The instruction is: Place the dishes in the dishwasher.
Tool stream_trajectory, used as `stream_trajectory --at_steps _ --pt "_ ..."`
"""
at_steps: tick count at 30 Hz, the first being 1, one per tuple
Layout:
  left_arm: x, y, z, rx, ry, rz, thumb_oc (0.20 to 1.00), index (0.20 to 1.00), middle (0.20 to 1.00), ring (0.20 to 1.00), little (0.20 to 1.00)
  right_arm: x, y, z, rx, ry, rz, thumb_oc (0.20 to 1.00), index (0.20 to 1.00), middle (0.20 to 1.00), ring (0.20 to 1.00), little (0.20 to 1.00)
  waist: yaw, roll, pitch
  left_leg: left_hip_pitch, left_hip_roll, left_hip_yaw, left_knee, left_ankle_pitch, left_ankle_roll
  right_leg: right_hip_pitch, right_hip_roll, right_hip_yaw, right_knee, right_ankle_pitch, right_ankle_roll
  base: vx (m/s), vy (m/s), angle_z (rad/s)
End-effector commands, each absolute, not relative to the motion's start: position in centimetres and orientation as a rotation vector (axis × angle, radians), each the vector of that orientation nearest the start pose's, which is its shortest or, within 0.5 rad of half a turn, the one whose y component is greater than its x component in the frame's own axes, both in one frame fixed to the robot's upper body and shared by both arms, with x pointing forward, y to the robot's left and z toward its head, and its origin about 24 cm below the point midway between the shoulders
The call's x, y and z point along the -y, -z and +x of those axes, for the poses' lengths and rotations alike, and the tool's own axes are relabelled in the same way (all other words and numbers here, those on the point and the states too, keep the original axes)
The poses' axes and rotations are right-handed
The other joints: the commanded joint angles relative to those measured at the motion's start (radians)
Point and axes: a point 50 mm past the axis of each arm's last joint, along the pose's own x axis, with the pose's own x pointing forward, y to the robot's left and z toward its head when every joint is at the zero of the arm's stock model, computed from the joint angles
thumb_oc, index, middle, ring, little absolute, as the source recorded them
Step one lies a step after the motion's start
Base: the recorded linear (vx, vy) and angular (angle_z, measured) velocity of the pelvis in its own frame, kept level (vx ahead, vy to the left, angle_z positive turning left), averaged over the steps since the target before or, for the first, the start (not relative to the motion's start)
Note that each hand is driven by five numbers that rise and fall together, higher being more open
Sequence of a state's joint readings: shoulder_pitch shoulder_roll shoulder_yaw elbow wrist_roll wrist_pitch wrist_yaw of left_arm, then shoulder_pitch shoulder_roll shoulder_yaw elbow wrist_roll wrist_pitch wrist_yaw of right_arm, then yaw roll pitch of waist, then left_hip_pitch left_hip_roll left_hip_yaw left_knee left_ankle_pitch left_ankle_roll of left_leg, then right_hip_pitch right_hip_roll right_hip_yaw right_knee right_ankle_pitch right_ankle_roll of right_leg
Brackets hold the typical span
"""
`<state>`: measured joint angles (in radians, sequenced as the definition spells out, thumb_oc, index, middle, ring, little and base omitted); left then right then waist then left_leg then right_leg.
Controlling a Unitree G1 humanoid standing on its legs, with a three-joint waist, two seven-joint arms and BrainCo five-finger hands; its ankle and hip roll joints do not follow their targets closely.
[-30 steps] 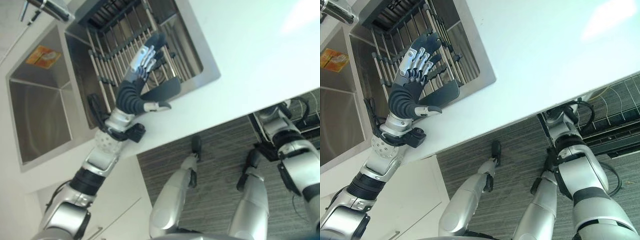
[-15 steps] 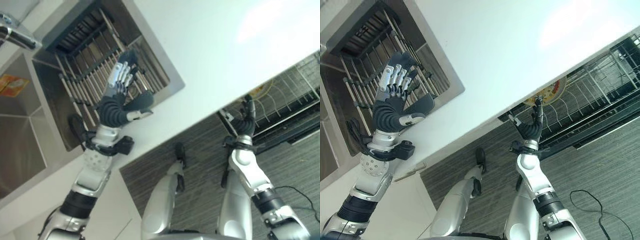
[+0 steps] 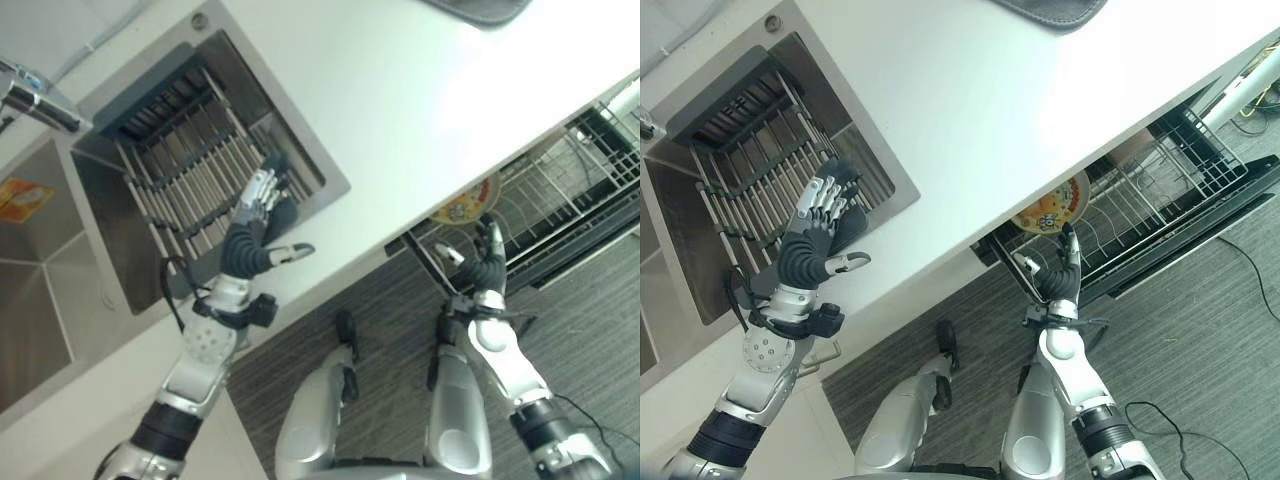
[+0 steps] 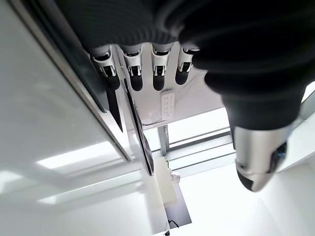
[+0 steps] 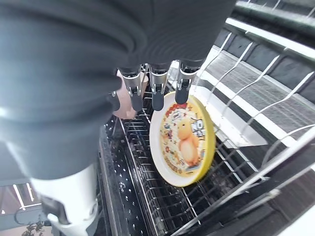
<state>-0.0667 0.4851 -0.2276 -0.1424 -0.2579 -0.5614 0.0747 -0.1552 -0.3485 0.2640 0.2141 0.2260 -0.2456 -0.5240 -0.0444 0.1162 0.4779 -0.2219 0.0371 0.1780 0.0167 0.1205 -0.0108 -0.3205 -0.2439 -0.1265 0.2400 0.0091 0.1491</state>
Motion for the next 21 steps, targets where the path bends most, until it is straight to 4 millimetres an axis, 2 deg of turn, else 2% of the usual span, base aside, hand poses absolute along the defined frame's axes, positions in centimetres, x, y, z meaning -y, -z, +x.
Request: stream_trajectory --at_steps 1,6,7,11,13,15,16,18,19,21 --pt "-16.9 -13.3 23.5 0.658 0.259 0.069 1.0 1.0 1.0 1.0 1.0 17.3 -9.4 27.2 0.335 0.137 0.095 1.0 1.0 1.0 1.0 1.0 -0.015 -0.014 0.026 0.081 0.047 0.018 0.071 -0.072 -0.016 0.056 0.002 -0.04 0.02 0.017 -0.016 0.05 -0.076 -0.05" --pt "-18.6 -10.9 22.2 0.527 0.236 0.049 1.0 1.0 1.0 1.0 1.0 18.4 -9.0 24.3 0.365 0.043 0.154 1.0 1.0 1.0 1.0 1.0 -0.037 -0.059 -0.095 0.214 0.075 0.051 0.047 -0.092 -0.027 0.232 0.03 -0.063 -0.065 -0.001 -0.026 0.1 -0.081 -0.09" --pt "-18.8 -10.3 22.1 0.492 0.231 0.043 1.0 1.0 1.0 1.0 1.0 18.8 -9.2 23.7 0.394 0.021 0.138 1.0 1.0 1.0 1.0 1.0 -0.042 -0.066 -0.131 0.247 0.082 0.058 0.027 -0.09 -0.032 0.27 0.042 -0.067 -0.092 -0.002 -0.027 0.12 -0.064 -0.11" --pt "-19.2 -9.2 22.1 0.426 0.228 0.038 1.0 1.0 1.0 1.0 1.0 19.9 -10.5 22.9 0.498 0.046 0.027 1.0 1.0 1.0 1.0 1.0 -0.047 -0.083 -0.207 0.303 0.101 0.071 -0.014 -0.079 -0.043 0.337 0.068 -0.074 -0.145 0.0 -0.03 0.07 -0.07 -0.14" --pt "-19.4 -9.1 22.3 0.419 0.223 0.045 1.0 1.0 1.0 1.0 1.0 21.2 -11.3 22.3 0.571 0.143 -0.048 1.0 1.0 1.0 1.0 1.0 -0.055 -0.095 -0.234 0.332 0.107 0.083 -0.032 -0.082 -0.046 0.365 0.079 -0.074 -0.166 -0.001 -0.028 0.0 -0.08 -0.05" --pt "-19.8 -9.2 22.4 0.427 0.217 0.056 1.0 1.0 1.0 1.0 1.0 23.9 -11.3 21.7 0.59 0.335 -0.006 1.0 1.0 1.0 1.0 1.0 -0.065 -0.104 -0.253 0.356 0.11 0.097 -0.041 -0.093 -0.044 0.383 0.085 -0.071 -0.179 -0.001 -0.027 -0.01 -0.076 -0.16" --pt "-20.2 -9.2 22.4 0.43 0.213 0.064 1.0 1.0 1.0 1.0 1.0 25.7 -10.8 21.1 0.589 0.483 0.003 1.0 1.0 1.0 1.0 1.0 -0.073 -0.107 -0.261 0.368 0.112 0.108 -0.041 -0.1 -0.043 0.391 0.089 -0.07 -0.181 -0.003 -0.028 -0.01 -0.06 -0.13" --pt "-20.7 -9.3 22.4 0.429 0.207 0.067 1.0 1.0 1.0 1.0 1.0 28.3 -9.7 20.0 0.569 0.663 0.062 1.0 1.0 1.0 1.0 1.0 -0.083 -0.107 -0.269 0.383 0.112 0.118 -0.041 -0.11 -0.041 0.403 0.092 -0.068 -0.185 -0.006 -0.029 0.01 -0.029 -0.06" --pt "-20.9 -9.2 22.6 0.423 0.21 0.065 1.0 1.0 1.0 1.0 1.0 29.6 -8.4 19.4 0.531 0.769 0.135 1.0 1.0 1.0 1.0 1.0 -0.086 -0.104 -0.273 0.39 0.111 0.121 -0.042 -0.116 -0.039 0.409 0.094 -0.068 -0.186 -0.008 -0.029 0.04 -0.012 -0.1" --pt "-20.8 -9.0 22.9 0.394 0.245 0.042 1.0 1.0 1.0 1.0 1.0 31.2 -6.3 18.6 0.44 0.905 0.208 1.0 1.0 1.0 1.0 1.0 -0.087 -0.097 -0.278 0.4 0.111 0.125 -0.045 -0.121 -0.039 0.416 0.093 -0.074 -0.184 -0.011 -0.029 0.04 -0.003 -0.12"
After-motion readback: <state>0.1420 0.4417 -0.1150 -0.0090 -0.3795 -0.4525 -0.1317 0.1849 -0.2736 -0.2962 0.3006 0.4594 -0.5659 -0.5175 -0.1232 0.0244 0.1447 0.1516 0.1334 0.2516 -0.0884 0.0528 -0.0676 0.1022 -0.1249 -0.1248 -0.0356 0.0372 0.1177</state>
